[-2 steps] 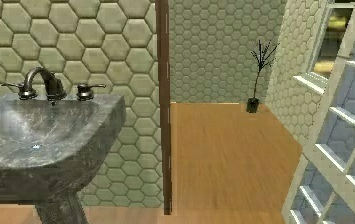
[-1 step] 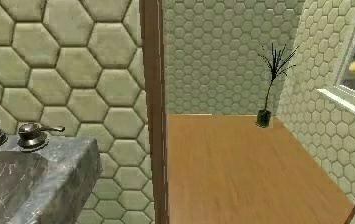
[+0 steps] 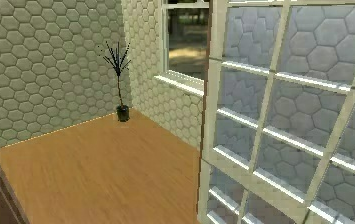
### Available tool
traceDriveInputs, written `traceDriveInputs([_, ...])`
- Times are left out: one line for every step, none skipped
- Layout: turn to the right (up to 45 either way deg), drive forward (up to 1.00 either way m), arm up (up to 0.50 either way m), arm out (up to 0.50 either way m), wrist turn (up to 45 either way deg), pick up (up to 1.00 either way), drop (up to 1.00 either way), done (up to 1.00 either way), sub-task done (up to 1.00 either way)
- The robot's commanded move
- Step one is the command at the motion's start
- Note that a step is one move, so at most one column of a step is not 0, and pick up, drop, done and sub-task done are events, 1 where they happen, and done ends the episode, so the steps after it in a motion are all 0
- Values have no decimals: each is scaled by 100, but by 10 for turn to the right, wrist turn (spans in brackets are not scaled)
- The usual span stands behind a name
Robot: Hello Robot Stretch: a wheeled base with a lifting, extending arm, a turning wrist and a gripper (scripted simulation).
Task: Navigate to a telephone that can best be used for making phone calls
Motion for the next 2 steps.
traceDriveInputs([0,55,0,0,0,0,0,0,0])
traceDriveInputs([-450,0,0,0,0,0,0,0,0])
